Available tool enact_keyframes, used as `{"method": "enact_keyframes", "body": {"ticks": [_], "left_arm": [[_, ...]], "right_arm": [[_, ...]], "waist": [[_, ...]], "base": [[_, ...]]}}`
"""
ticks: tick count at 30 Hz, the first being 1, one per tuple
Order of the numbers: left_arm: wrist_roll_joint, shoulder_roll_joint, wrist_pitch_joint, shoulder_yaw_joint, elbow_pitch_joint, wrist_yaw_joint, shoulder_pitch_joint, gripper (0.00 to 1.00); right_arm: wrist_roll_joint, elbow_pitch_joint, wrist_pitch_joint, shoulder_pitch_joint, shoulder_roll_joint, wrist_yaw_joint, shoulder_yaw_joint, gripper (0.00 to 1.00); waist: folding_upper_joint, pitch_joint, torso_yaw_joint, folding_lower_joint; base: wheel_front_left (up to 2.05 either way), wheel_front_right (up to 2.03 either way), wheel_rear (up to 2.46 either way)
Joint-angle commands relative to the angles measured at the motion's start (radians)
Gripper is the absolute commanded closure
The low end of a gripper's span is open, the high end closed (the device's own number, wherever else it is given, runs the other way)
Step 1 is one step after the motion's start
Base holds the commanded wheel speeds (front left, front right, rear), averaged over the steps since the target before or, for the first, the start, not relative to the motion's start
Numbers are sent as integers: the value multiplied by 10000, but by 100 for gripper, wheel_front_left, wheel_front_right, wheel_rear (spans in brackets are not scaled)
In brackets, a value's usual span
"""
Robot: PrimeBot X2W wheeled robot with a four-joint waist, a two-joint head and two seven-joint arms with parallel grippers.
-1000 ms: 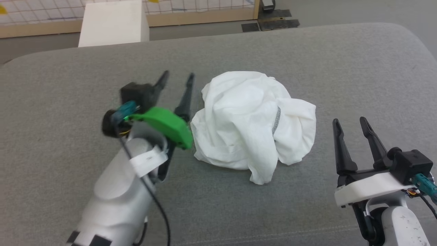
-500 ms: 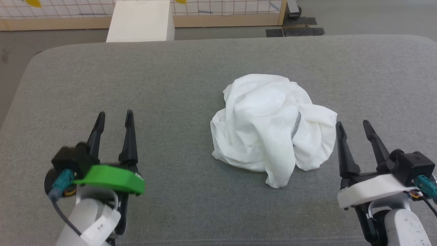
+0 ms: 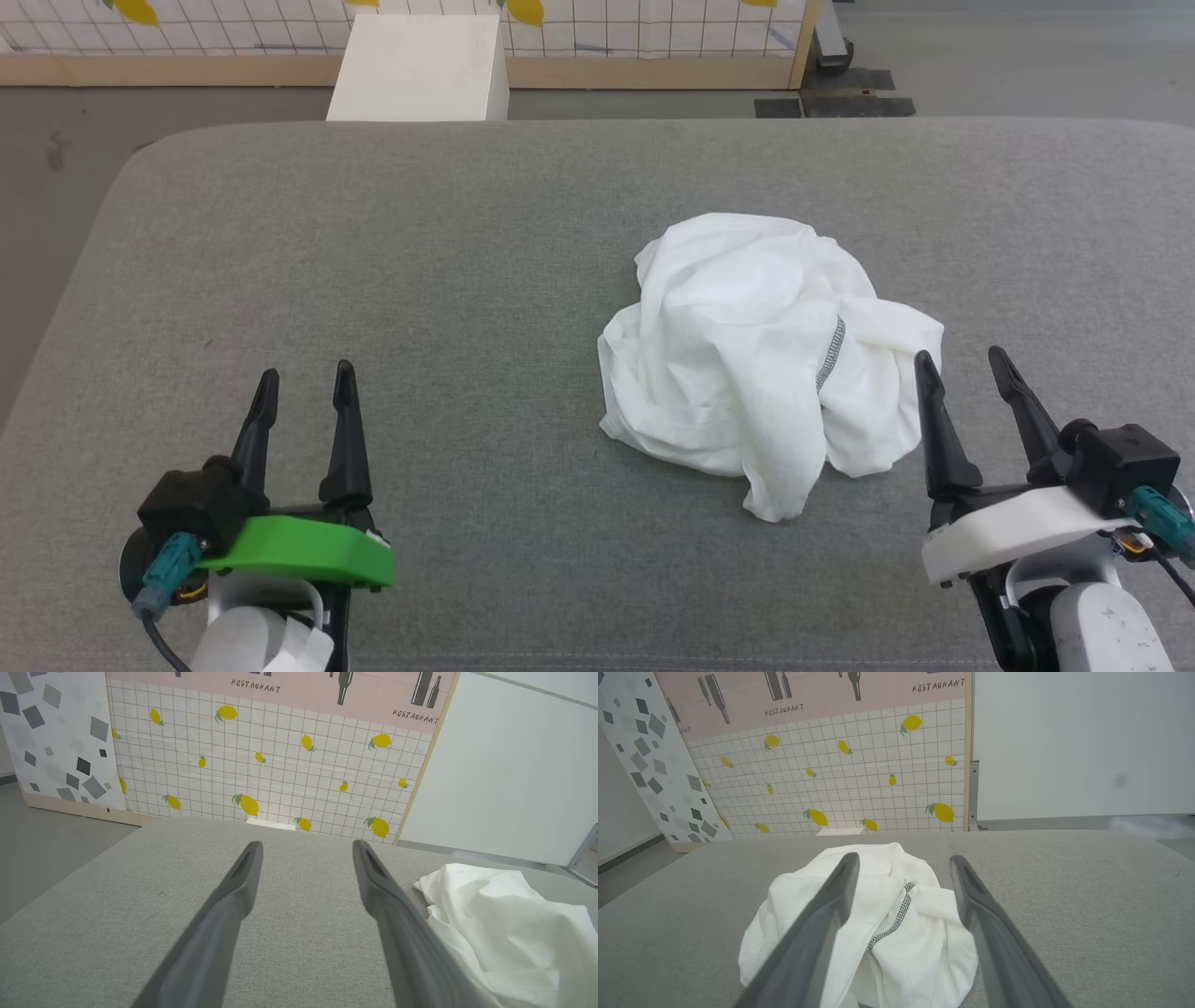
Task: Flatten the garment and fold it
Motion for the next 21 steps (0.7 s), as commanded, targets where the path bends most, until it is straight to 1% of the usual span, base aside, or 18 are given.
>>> {"method": "enact_keyframes", "body": {"ticks": [1, 3, 5, 9, 13, 16, 18, 21], "left_arm": [[100, -77, -45, 69, 43, -109, 119, 0], [186, -160, -45, 52, 117, -198, 53, 0], [284, -275, -45, -190, 219, -367, -167, 0], [428, -630, 121, -1158, 683, -659, -995, 0], [388, -888, 889, -2283, 1558, -852, -1924, 0], [273, -981, 1513, -3140, 2233, -984, -2591, 0], [31, -1014, 1844, -3593, 2633, -1046, -2991, 0], [-287, -1032, 2689, -4291, 3374, -1094, -3550, 0]], "right_arm": [[-28, -9, 24, 93, 1, -15, 32, 0], [-20, -17, 35, 90, 1, -15, 50, 0], [-26, -41, 35, 103, 1, -15, 16, 0], [-46, -46, 70, 119, 1, -15, 38, 0], [19, -25, 66, 52, 1, -15, 165, 0], [84, 26, 40, -6, 1, -15, 268, 0], [125, 57, 7, -40, 1, -15, 305, 0], [134, 134, -36, -72, 1, -15, 365, 0]], "waist": [[0, -14, -6, 0], [0, -15, -6, 0], [0, 3, 36, 0], [0, 39, 42, 0], [0, 126, -91, 0], [0, 199, -257, 0], [0, 275, -390, 0], [0, 346, -614, 0]], "base": [[0, 0, 0], [0, 0, 0], [0, 0, 0], [0, 0, 0], [0, 0, 0], [0, 0, 0], [0, 0, 0], [0, 0, 0]]}}
